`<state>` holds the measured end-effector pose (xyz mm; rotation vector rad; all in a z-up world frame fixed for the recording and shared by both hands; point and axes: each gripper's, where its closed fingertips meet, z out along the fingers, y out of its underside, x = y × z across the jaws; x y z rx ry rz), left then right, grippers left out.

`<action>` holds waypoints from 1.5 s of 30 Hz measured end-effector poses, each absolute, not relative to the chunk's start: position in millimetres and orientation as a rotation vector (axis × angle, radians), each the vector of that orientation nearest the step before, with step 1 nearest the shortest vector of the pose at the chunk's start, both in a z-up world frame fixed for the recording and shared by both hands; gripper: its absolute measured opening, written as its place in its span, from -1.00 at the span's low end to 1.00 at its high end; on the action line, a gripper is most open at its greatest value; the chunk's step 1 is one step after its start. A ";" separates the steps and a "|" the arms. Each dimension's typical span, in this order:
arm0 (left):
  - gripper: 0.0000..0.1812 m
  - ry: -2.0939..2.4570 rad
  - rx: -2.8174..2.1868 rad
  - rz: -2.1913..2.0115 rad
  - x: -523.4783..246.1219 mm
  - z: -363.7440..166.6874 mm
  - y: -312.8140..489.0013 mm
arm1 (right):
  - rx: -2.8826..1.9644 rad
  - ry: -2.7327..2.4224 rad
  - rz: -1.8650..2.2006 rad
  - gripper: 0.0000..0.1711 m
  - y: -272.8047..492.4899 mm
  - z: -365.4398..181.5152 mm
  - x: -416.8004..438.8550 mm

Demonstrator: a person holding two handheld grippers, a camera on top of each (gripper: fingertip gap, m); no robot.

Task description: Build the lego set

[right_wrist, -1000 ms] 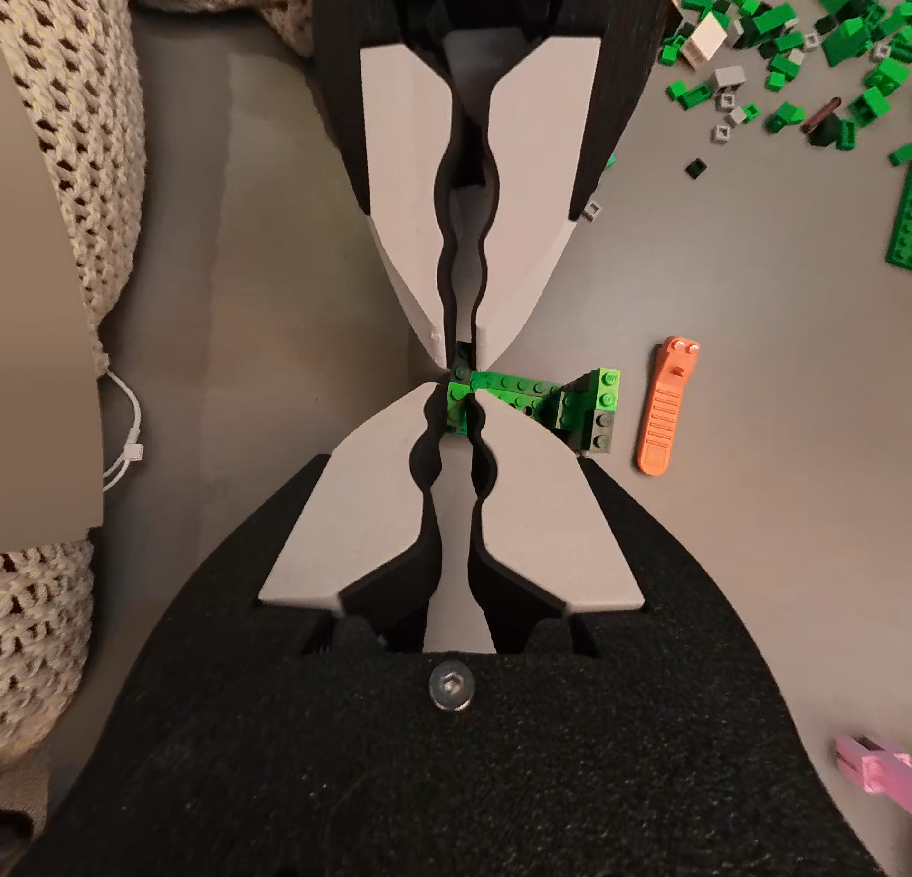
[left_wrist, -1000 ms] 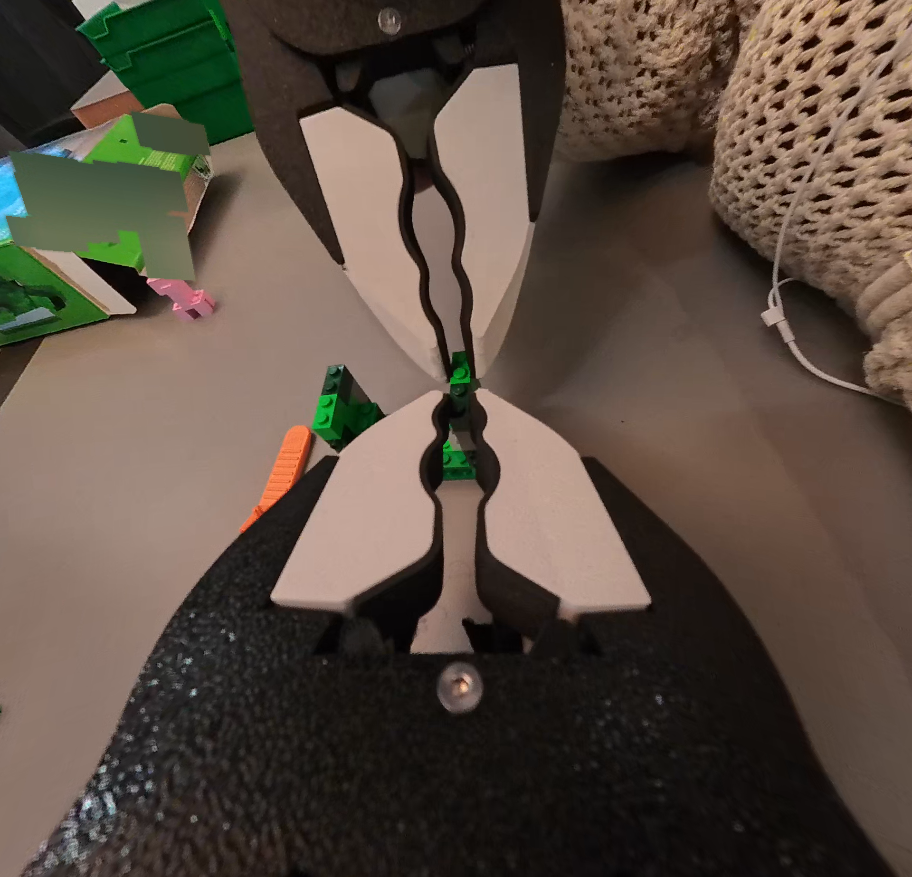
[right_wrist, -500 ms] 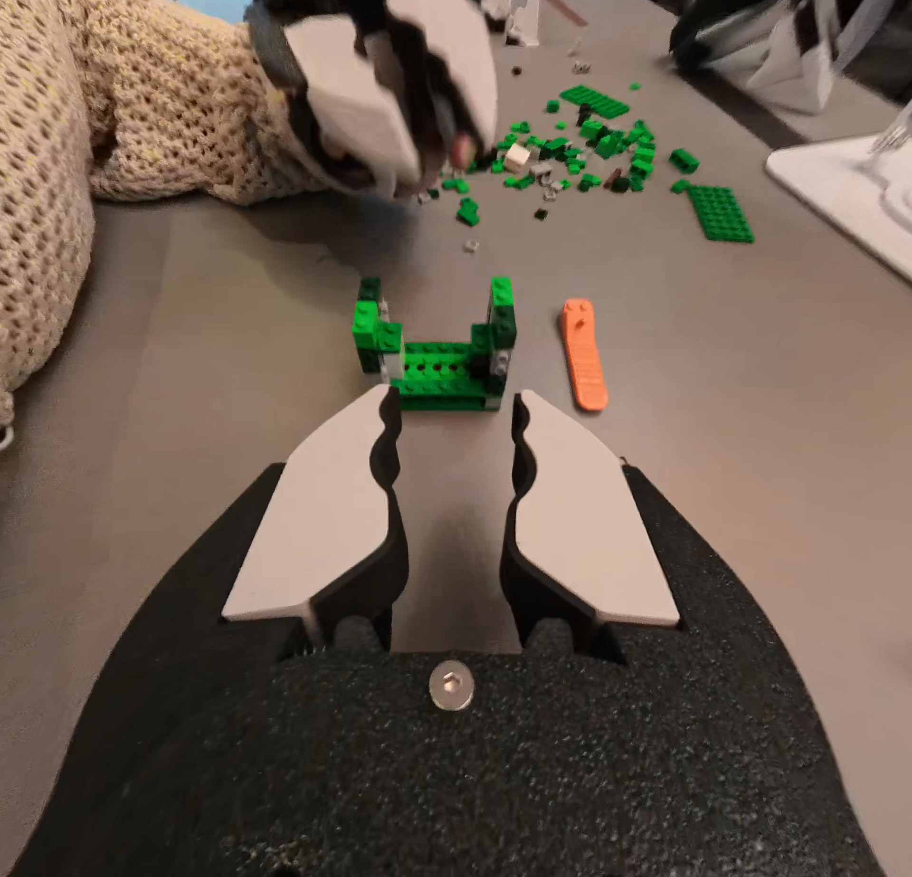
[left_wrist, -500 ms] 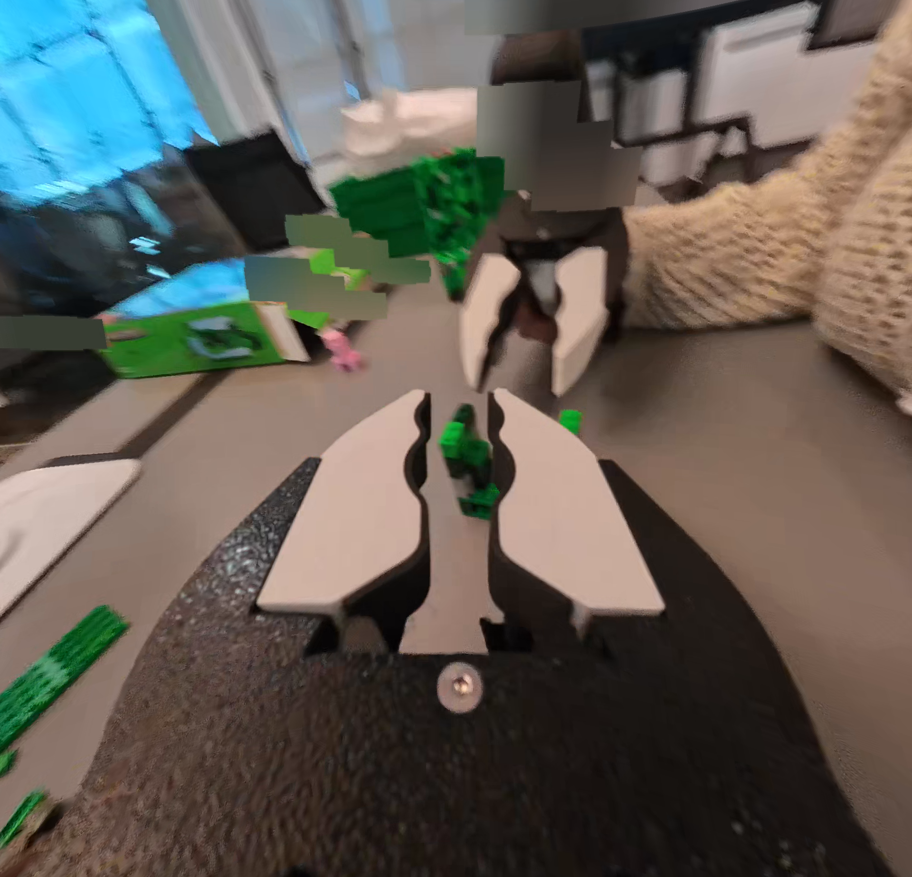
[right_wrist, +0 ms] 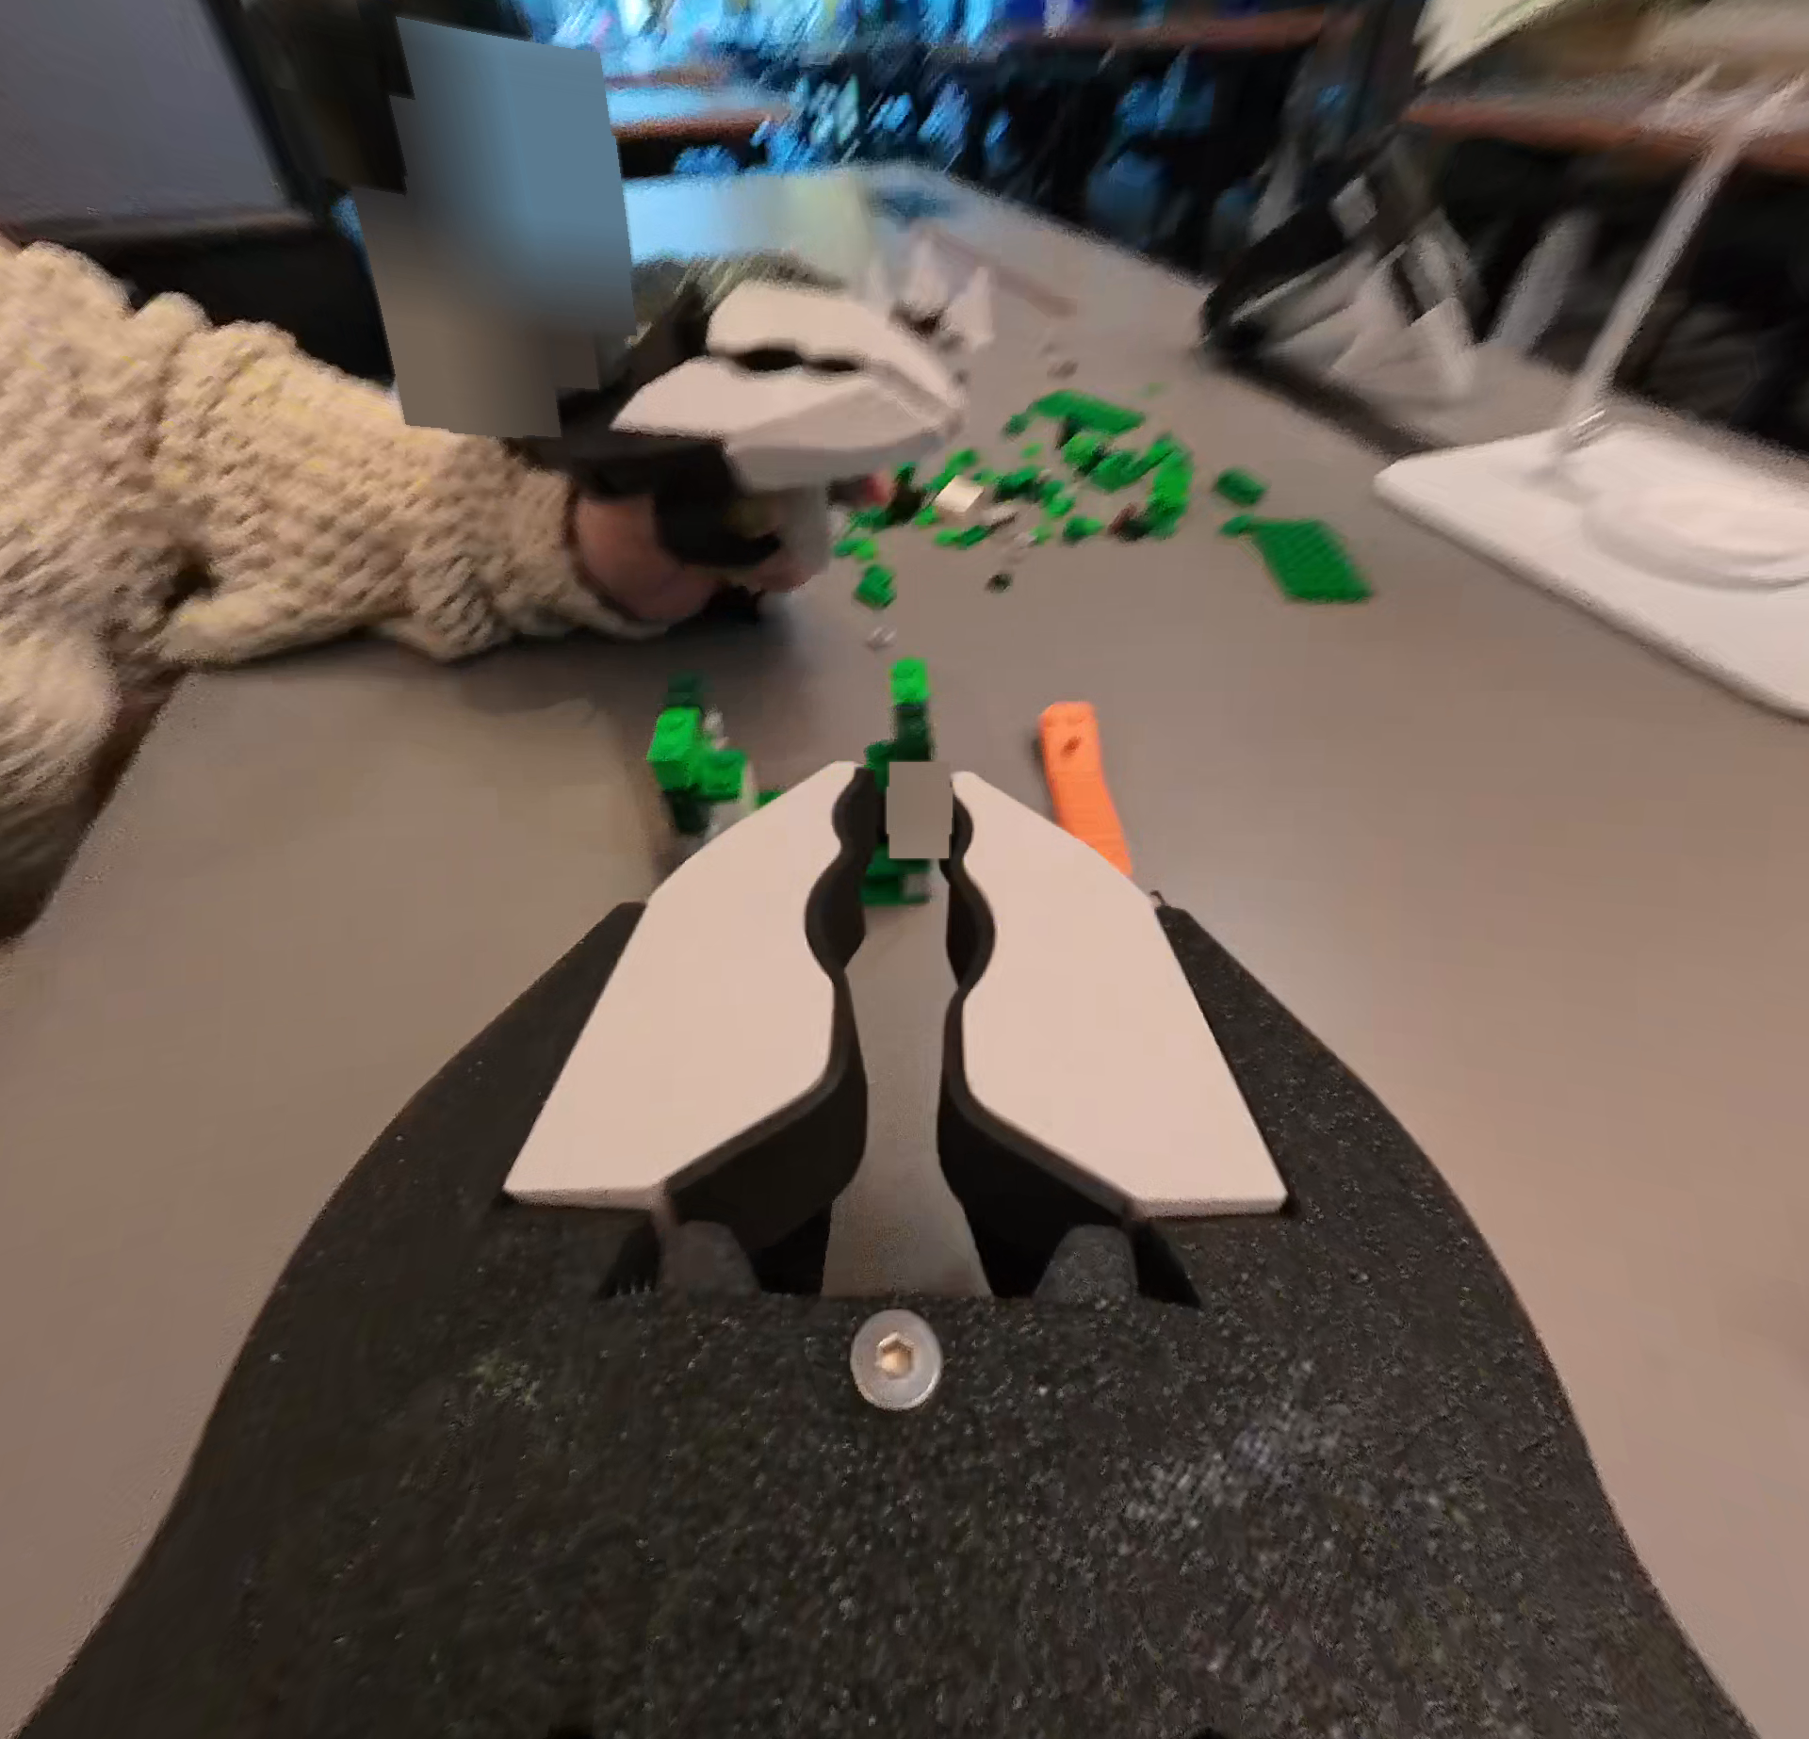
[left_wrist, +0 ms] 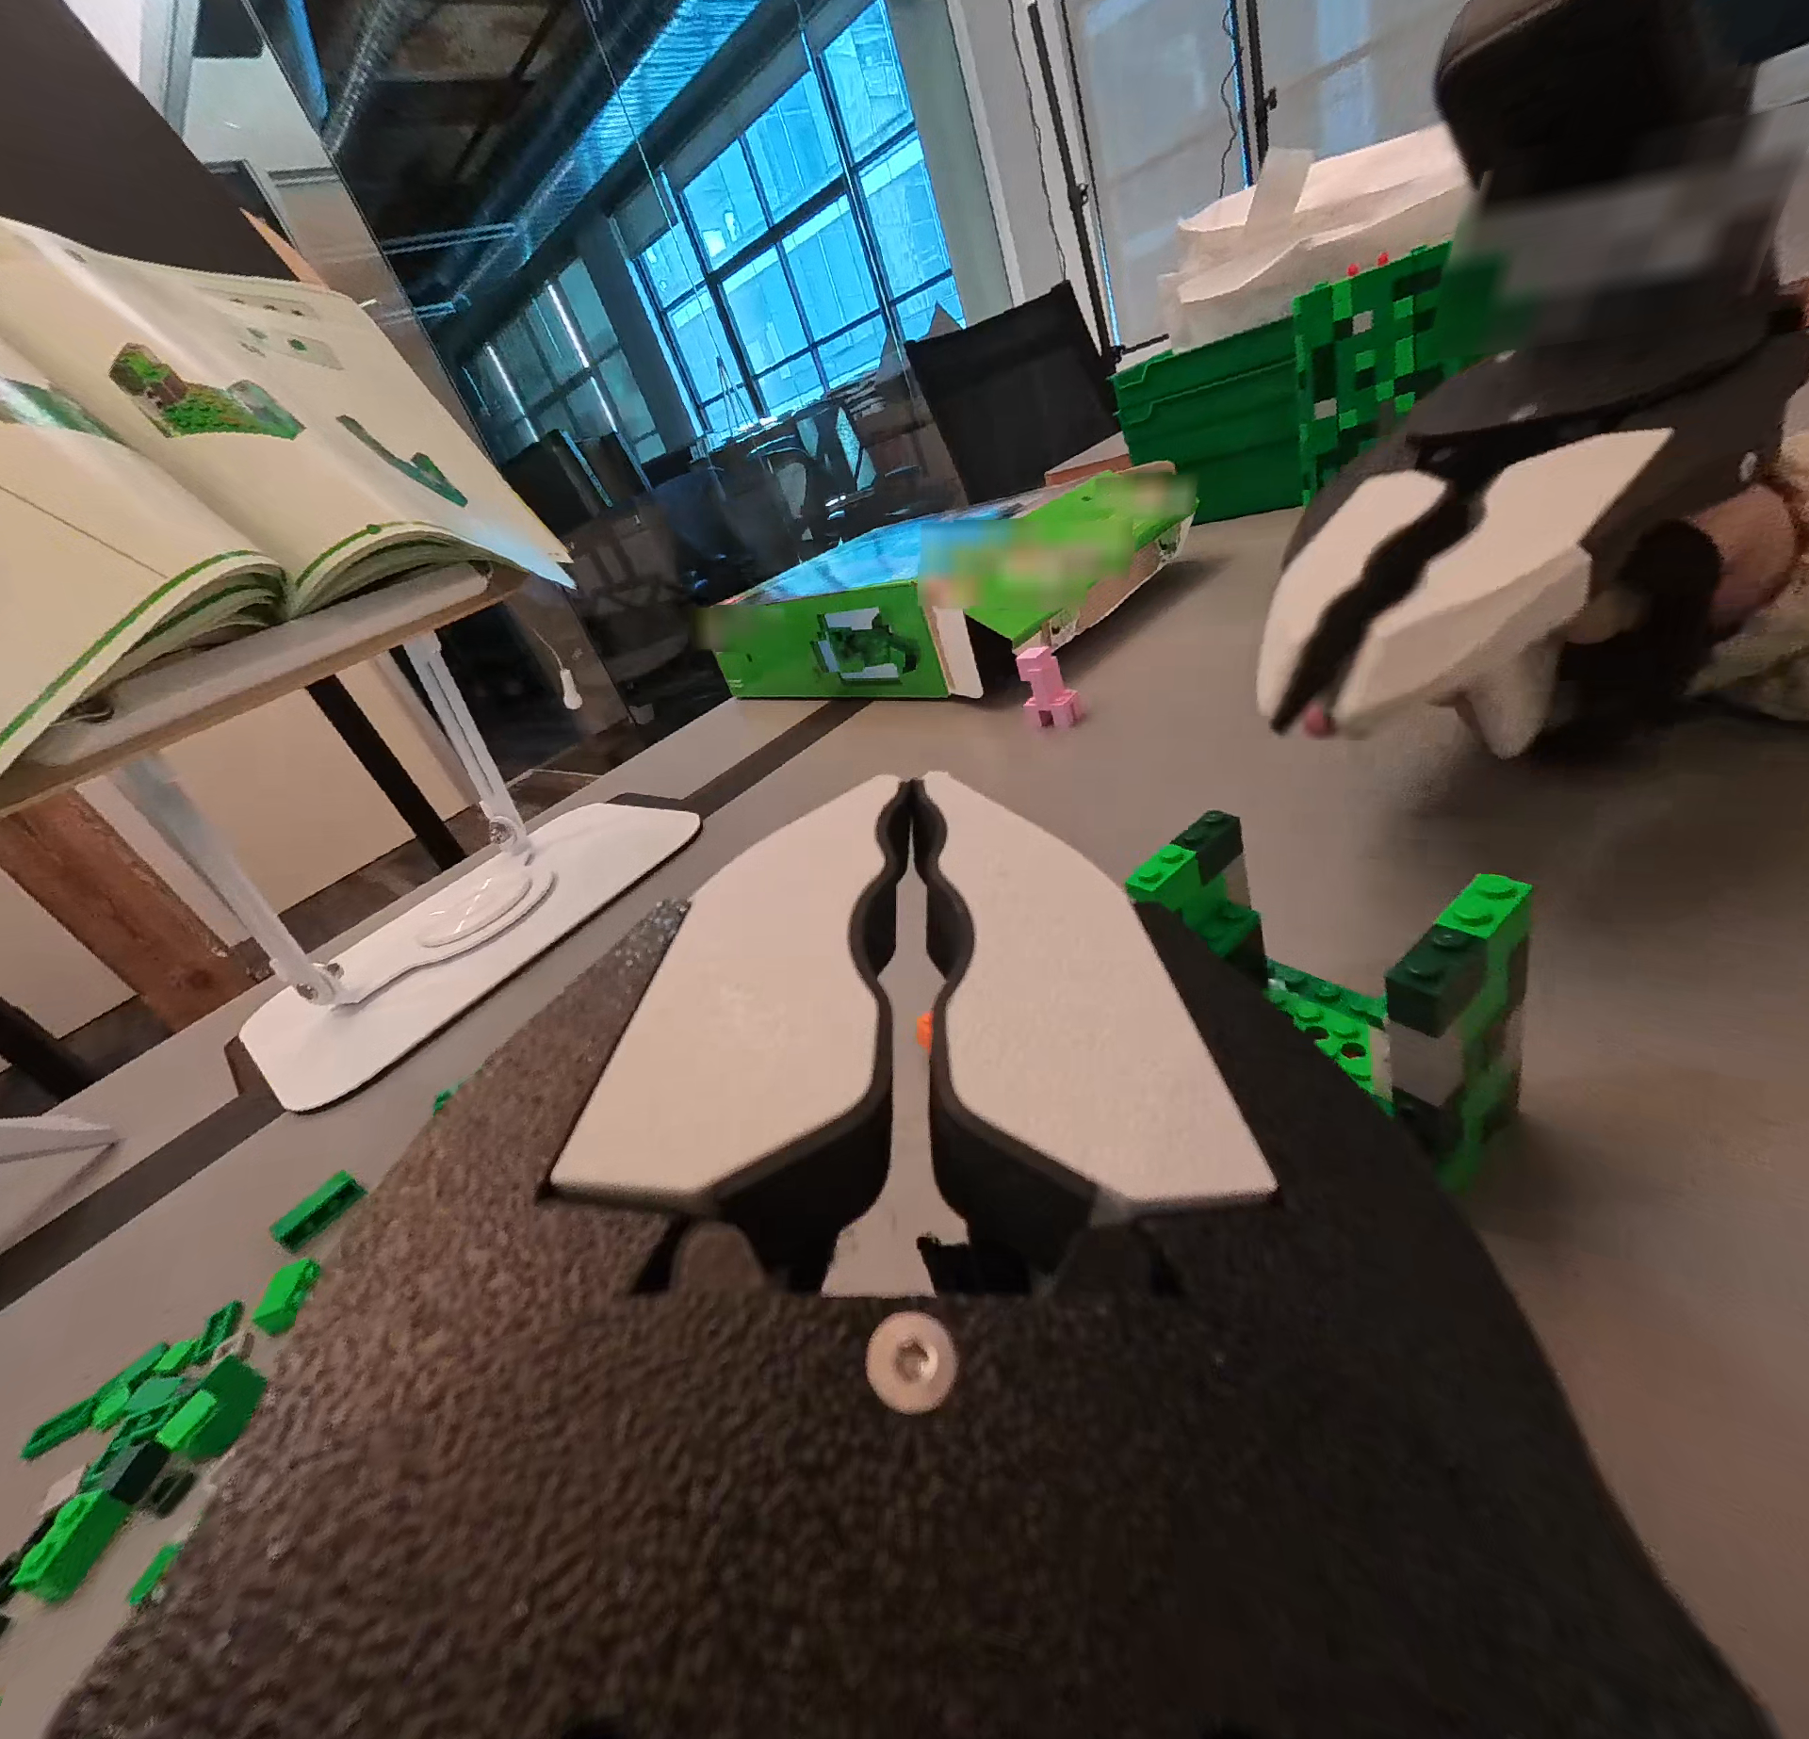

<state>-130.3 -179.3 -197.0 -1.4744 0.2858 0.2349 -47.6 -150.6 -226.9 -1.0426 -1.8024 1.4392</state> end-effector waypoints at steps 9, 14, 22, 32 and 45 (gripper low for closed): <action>-1.00 0.298 -1.451 0.396 -132.2 -192.9 -183.4 | -0.917 -1.381 1.232 -1.00 -115.8 -194.2 -49.4; -1.00 0.212 -1.441 0.490 -150.1 -187.9 -180.2 | -0.919 -1.371 1.216 -1.00 -114.3 -194.3 -49.9; -1.00 0.116 -1.406 0.486 -160.3 -180.8 -173.9 | -0.929 -1.337 1.178 -1.00 -108.6 -193.6 -50.2; -1.00 0.202 -1.400 0.476 -145.8 -180.7 -179.5 | -0.896 -1.389 1.147 -1.00 -114.2 -198.0 -55.2; -1.00 0.565 -1.939 -0.041 -102.5 -241.1 -201.2 | -0.870 -1.405 1.106 -1.00 -117.0 -199.9 -56.1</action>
